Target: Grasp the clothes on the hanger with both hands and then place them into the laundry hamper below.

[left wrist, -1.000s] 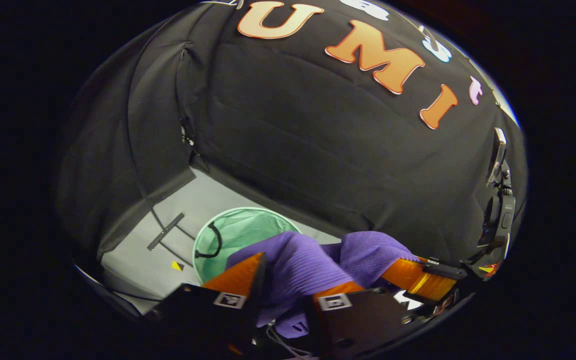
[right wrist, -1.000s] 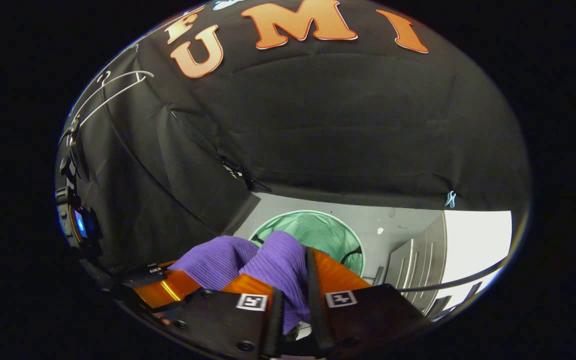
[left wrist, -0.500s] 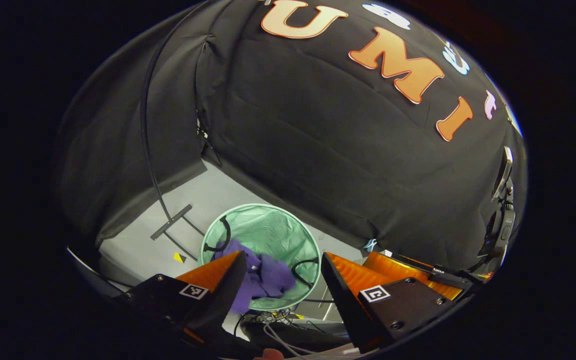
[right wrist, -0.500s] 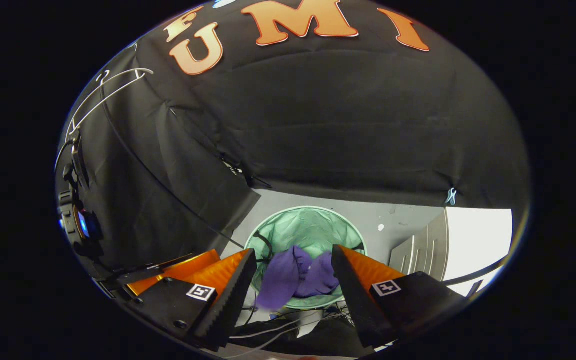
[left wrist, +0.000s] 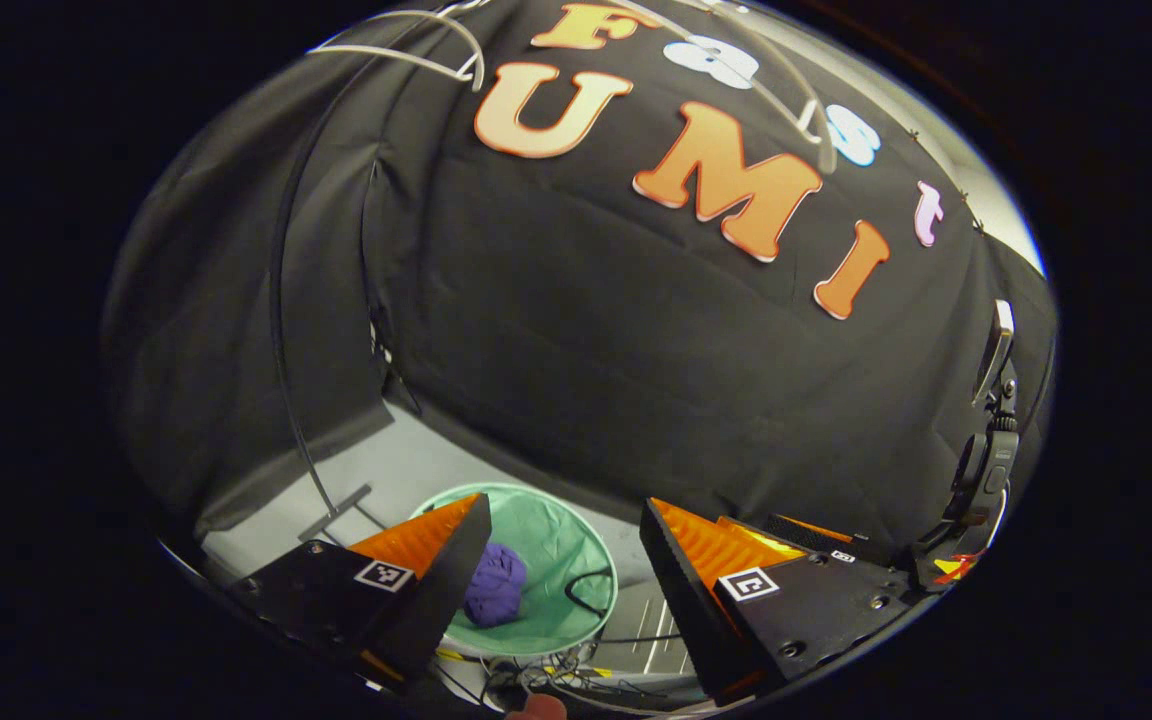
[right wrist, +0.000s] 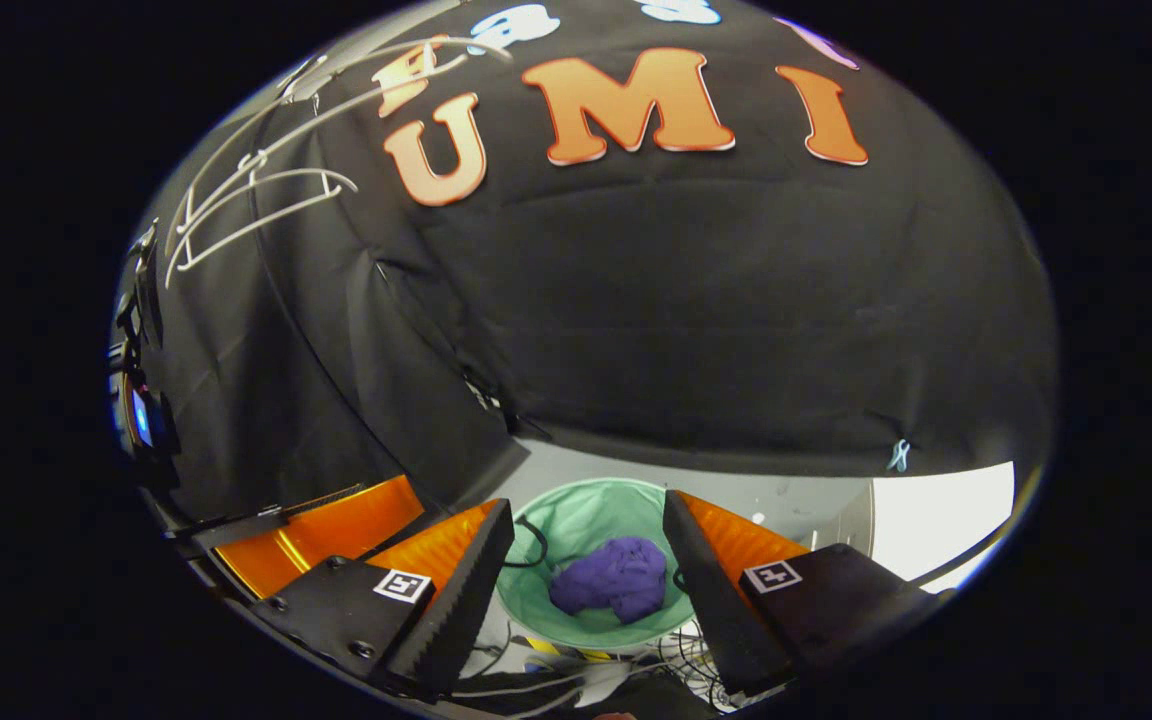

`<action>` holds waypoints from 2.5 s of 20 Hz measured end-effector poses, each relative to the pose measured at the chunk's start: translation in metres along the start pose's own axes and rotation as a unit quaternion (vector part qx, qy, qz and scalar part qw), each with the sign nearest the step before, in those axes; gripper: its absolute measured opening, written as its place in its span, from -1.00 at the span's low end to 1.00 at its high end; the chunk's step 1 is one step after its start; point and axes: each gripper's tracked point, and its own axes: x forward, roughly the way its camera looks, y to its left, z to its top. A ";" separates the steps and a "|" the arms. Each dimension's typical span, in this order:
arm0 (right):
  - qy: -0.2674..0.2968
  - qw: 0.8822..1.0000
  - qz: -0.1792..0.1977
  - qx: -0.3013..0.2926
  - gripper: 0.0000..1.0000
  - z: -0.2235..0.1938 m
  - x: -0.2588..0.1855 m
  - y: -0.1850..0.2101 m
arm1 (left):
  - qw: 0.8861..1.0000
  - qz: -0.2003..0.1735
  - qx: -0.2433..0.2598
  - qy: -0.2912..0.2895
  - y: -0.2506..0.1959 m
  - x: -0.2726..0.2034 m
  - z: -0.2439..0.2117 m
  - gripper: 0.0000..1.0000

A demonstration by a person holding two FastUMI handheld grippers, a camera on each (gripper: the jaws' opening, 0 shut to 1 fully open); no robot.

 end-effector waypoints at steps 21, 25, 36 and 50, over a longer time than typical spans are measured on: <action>-0.280 0.959 -0.018 -0.040 1.00 0.087 -0.257 0.080 | 0.958 0.010 0.051 -0.281 -0.014 -0.276 0.117 0.89; -0.284 0.958 -0.019 -0.043 0.95 0.068 -0.291 0.090 | 0.952 0.023 0.054 -0.300 0.003 -0.331 0.108 0.88; -0.315 0.947 -0.027 -0.063 0.77 0.053 -0.340 0.097 | 0.942 0.035 0.061 -0.328 0.009 -0.387 0.097 0.79; -0.335 0.938 -0.035 -0.079 0.95 0.053 -0.363 0.096 | 0.936 0.028 0.078 -0.342 0.000 -0.401 0.098 0.77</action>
